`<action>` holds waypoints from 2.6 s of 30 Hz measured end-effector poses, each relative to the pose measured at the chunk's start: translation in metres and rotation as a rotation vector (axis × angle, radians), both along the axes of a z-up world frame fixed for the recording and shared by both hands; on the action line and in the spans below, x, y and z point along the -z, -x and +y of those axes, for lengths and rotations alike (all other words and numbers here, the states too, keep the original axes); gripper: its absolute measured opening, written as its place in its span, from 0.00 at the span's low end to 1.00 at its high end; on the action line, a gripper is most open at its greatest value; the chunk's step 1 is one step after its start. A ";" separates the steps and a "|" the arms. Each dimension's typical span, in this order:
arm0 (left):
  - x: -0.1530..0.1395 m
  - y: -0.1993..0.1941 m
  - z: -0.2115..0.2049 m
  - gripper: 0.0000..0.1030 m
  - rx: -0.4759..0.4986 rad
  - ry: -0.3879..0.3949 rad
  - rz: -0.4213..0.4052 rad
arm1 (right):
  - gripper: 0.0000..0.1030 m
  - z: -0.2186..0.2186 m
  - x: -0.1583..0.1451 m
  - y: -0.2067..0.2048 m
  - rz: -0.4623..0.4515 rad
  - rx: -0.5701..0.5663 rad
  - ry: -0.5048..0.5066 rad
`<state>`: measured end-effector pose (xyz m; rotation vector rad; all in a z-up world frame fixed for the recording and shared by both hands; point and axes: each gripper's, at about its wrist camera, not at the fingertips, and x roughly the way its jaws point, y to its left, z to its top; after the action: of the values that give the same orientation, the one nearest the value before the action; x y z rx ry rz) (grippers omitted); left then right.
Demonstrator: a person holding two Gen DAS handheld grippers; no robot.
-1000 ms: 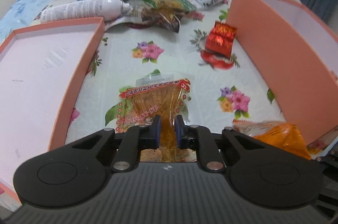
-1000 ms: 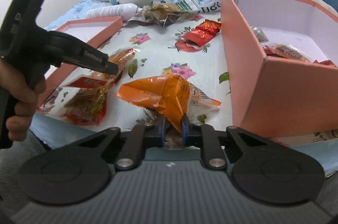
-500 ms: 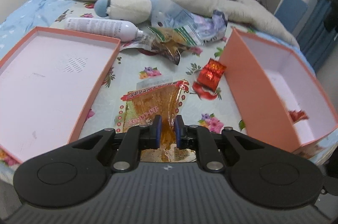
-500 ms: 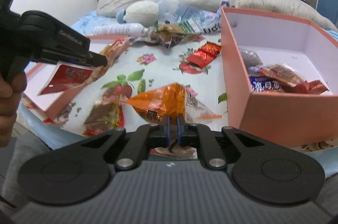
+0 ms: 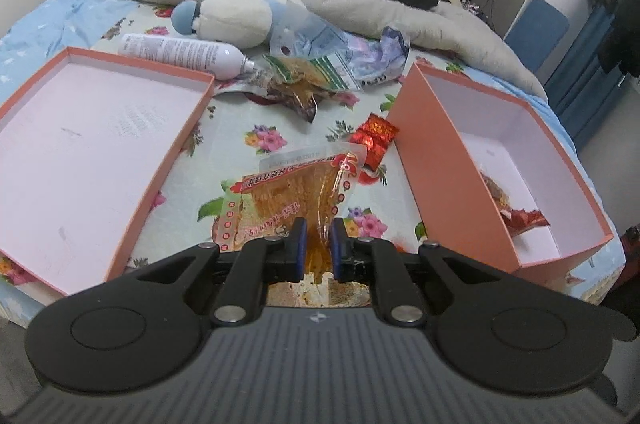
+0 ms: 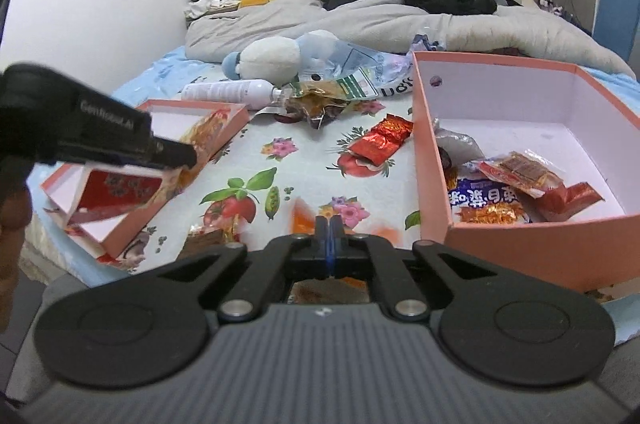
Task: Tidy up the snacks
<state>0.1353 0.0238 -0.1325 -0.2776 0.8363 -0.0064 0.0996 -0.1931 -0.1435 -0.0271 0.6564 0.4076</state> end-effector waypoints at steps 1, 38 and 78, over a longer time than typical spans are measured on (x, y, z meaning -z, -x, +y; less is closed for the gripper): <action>0.002 0.001 -0.001 0.14 0.000 0.001 0.006 | 0.03 0.000 0.001 0.000 0.001 0.000 0.000; 0.052 -0.014 0.047 0.07 -0.083 0.002 0.105 | 0.67 0.070 0.092 -0.072 0.052 0.078 0.316; 0.090 -0.040 0.053 0.81 0.049 0.045 0.195 | 0.77 0.082 0.086 -0.073 -0.141 -0.265 0.355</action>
<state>0.1755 0.0764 -0.2222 -0.3029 1.0374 -0.0443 0.1729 -0.1110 -0.2297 -0.4806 0.5805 0.5345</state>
